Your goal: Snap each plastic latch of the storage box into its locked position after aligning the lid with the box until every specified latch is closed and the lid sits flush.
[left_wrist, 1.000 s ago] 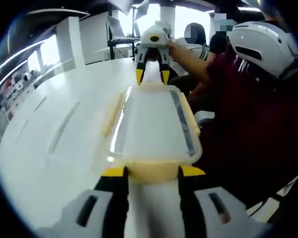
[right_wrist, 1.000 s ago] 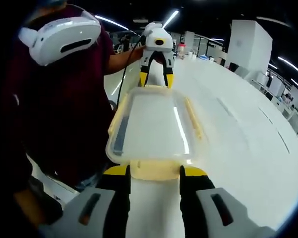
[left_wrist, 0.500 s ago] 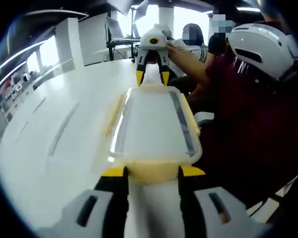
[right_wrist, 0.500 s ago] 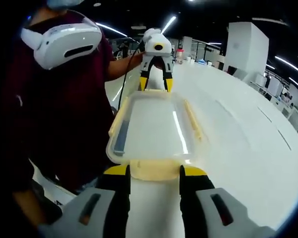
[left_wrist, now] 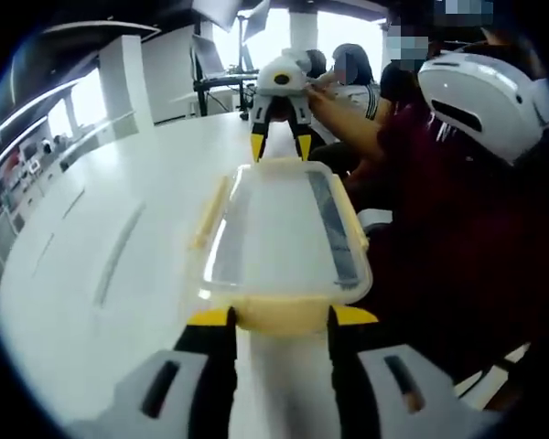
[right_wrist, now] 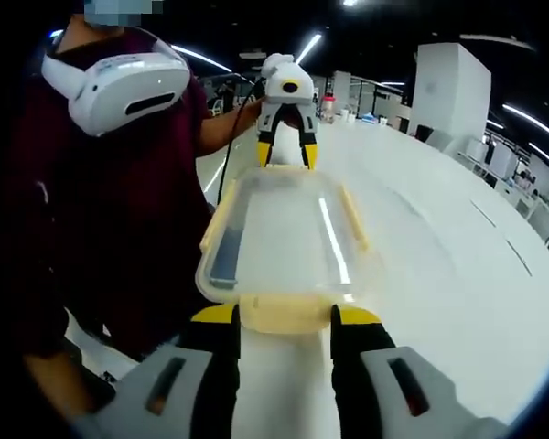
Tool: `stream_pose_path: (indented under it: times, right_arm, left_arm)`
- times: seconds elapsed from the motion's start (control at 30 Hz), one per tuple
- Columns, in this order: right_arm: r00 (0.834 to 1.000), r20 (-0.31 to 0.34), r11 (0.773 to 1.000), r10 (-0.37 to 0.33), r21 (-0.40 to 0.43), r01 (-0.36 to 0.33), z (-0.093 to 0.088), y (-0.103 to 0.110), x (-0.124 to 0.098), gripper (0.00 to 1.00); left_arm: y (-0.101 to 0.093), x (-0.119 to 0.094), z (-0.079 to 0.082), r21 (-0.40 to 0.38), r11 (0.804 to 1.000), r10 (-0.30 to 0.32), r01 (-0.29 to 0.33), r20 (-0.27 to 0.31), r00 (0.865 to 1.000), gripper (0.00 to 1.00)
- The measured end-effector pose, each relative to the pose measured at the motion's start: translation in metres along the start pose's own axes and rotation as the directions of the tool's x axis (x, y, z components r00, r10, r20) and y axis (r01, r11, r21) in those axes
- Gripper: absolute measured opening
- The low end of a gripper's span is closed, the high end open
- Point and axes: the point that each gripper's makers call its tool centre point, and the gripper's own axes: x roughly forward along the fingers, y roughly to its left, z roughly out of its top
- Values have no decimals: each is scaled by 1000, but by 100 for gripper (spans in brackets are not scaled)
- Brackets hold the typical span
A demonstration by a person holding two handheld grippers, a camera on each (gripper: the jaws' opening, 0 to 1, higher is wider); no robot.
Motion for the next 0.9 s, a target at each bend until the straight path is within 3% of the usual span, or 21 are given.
stream_pose_path:
  times: [0.9]
  right_arm:
    - [996, 69, 998, -62, -11, 63, 11, 7, -43, 36]
  left_arm:
    - [0, 0, 40, 74, 997, 5, -5, 10, 1000, 38]
